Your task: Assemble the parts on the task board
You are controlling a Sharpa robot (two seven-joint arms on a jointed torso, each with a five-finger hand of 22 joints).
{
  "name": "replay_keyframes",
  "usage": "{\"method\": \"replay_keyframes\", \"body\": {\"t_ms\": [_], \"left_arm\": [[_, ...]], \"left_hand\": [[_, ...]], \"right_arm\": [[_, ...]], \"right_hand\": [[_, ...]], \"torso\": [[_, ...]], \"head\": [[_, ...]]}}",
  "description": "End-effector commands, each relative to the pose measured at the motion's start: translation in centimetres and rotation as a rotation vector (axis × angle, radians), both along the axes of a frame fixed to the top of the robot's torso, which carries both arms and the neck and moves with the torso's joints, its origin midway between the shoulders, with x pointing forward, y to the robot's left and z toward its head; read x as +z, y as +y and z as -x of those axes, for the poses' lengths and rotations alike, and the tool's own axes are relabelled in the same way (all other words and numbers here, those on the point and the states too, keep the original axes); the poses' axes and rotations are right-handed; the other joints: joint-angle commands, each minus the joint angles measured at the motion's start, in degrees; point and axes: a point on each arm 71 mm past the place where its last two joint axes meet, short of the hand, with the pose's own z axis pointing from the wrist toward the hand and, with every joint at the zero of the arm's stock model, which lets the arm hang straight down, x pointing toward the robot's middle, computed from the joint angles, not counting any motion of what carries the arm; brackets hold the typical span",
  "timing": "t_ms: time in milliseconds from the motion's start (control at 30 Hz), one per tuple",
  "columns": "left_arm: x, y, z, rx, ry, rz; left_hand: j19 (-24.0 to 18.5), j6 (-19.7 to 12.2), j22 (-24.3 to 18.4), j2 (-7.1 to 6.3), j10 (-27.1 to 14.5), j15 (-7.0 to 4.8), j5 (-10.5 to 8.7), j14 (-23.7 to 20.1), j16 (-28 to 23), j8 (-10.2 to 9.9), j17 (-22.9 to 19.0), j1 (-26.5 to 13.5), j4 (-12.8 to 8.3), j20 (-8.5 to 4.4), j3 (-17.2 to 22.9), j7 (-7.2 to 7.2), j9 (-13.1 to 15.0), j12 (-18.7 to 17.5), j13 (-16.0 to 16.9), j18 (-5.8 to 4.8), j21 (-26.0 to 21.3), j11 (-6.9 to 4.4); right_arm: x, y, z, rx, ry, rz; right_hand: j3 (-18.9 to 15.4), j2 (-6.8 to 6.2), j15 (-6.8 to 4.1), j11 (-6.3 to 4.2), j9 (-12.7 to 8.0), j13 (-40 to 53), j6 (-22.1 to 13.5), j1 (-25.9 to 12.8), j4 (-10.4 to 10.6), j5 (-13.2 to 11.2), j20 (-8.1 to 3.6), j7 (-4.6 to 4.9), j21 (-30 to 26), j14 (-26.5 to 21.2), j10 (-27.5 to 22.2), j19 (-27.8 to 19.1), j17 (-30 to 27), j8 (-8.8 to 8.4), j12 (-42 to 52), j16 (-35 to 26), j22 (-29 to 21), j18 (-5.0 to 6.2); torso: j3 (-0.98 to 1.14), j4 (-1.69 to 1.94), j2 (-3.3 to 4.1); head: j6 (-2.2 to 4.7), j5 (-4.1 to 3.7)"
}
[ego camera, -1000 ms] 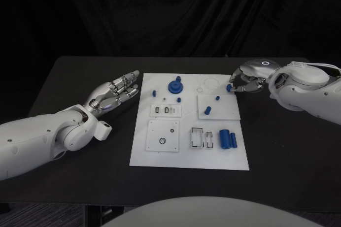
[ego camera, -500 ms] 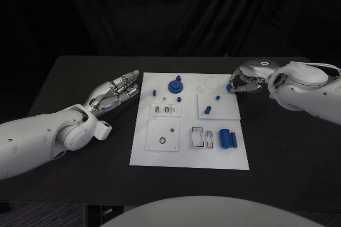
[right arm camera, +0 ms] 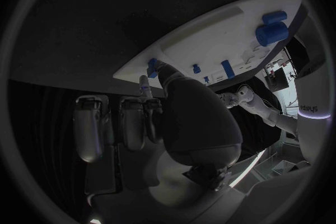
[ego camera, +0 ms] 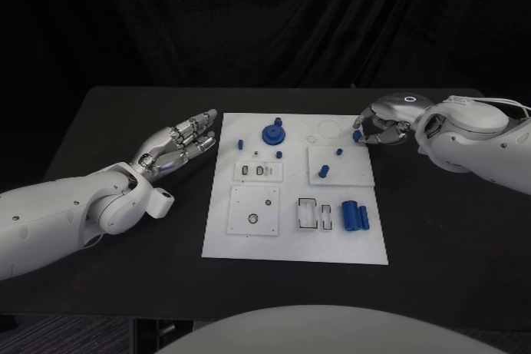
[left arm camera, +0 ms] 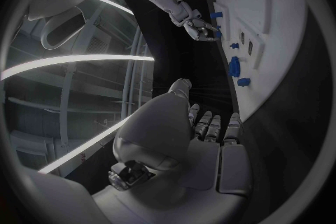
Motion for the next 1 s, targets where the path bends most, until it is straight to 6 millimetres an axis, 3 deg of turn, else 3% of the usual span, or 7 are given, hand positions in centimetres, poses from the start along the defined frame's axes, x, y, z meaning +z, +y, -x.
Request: {"method": "replay_keyframes", "body": {"t_ms": [33,400,1000], "left_arm": [[0.44,-0.15,0.21,-0.026,-0.051,0.047],[0.37,-0.16,0.21,-0.027,-0.048,0.046],[0.28,-0.16,0.27,-0.029,-0.04,0.044]], "left_hand": [[0.02,-0.26,0.06,0.38,0.06,0.5,0.34,0.08,-0.21,-0.21,-0.06,-0.08,-0.17,0.25,0.09,-0.03,-0.05,0.3,0.0,0.99,-0.01,0.47],[0.05,-0.25,0.08,0.45,0.06,0.59,0.33,0.08,-0.21,-0.21,-0.06,-0.06,-0.27,0.33,0.19,0.02,-0.05,0.31,0.0,0.99,0.01,0.55],[0.05,-0.28,0.08,0.5,0.06,0.65,0.33,0.08,-0.21,-0.21,-0.06,-0.05,-0.35,0.39,0.27,0.07,-0.05,0.31,0.0,0.99,0.01,0.61]], "right_arm": [[-0.25,-0.09,0.0,-0.011,0.014,0.012],[-0.47,0.06,-0.03,-0.01,0.024,0.016],[-0.55,0.17,-0.09,-0.015,0.024,0.017]], "right_hand": [[-0.08,-0.06,-0.16,-0.16,0.05,15.08,-0.39,0.69,-0.41,0.36,-0.26,0.04,-0.26,6.05,6.17,4.62,15.09,-0.25,0.15,0.16,14.28,-0.3],[0.57,0.21,-0.25,-0.28,0.27,15.08,0.06,1.52,-1.13,1.48,-0.35,-0.12,-0.29,6.05,6.17,4.62,15.09,0.02,0.15,0.16,14.28,-0.3],[1.11,0.8,-0.68,-0.93,0.94,15.08,2.82,1.25,-1.16,1.11,-0.69,-0.95,-0.54,6.05,6.17,4.47,15.09,1.34,0.15,0.16,14.19,-0.23]], "torso": [[0.0,0.0,0.0],[0.02,0.01,0.01],[-0.01,0.04,0.02]], "head": [[-0.06,0.06],[-0.16,0.04],[-0.18,0.03]]}}
